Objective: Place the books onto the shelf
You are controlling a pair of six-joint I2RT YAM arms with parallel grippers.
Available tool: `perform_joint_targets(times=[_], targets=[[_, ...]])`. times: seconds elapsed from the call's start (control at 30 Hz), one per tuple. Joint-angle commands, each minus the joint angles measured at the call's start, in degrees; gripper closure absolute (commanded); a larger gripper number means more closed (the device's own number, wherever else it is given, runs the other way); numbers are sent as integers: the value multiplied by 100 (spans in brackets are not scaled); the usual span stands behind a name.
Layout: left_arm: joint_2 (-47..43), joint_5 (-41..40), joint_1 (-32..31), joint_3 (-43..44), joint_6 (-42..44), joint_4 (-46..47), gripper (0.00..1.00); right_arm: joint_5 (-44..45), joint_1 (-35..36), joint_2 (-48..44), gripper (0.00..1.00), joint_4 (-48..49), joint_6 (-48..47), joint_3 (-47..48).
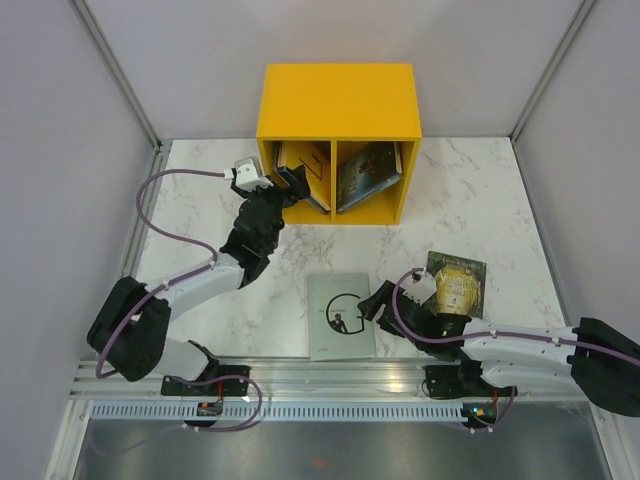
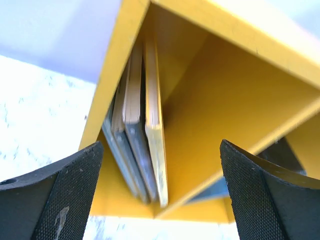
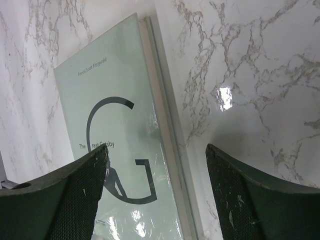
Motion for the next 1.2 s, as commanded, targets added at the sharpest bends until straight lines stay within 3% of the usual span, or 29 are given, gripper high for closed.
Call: perform_joint_targets(times=[0.0,0.1,0.23,0.3,0.4,0.53,0.7,0.87,1.0,1.13,1.17], targets=[[-554,569,61,40,-62,-1876,0,-72,-1,-104,17,-277,47,-114],[-1115,1306,122,-4,44,-2855,0,-2,-9,-262,17,-312,-49,-123],[-1610,3236,202,-399,-114,-3936,0,130,-9,-263,17,-312,-138,-131],[-1680,3968,202,-776,-298,-4079,0,174,-18,-175,17,-321,-76,-166],[-1689,4357,193,-1540,-991,-4088,0,218,-36,71,17,-216,-6,-237],[-1707,4895,18,-2955,-2293,-2974,0,139,-62,509,17,109,47,-281],[-1646,4868,-185,-3361,-2355,-3113,0,-28,-62,1063,17,470,73,-219],[-972,5237,-246,-3757,-2549,-2129,0,-186,-62,1556,18,979,152,-228],[-6,5991,-290,-3871,-2768,-866,0,-440,-71,2152,19,1410,205,-228],[1243,6625,-361,-4011,-3146,900,0,-756,-62,2602,21,2042,319,-333],[1481,6696,-361,-4055,-3277,1774,0,-783,-62,2672,21,2113,337,-342]])
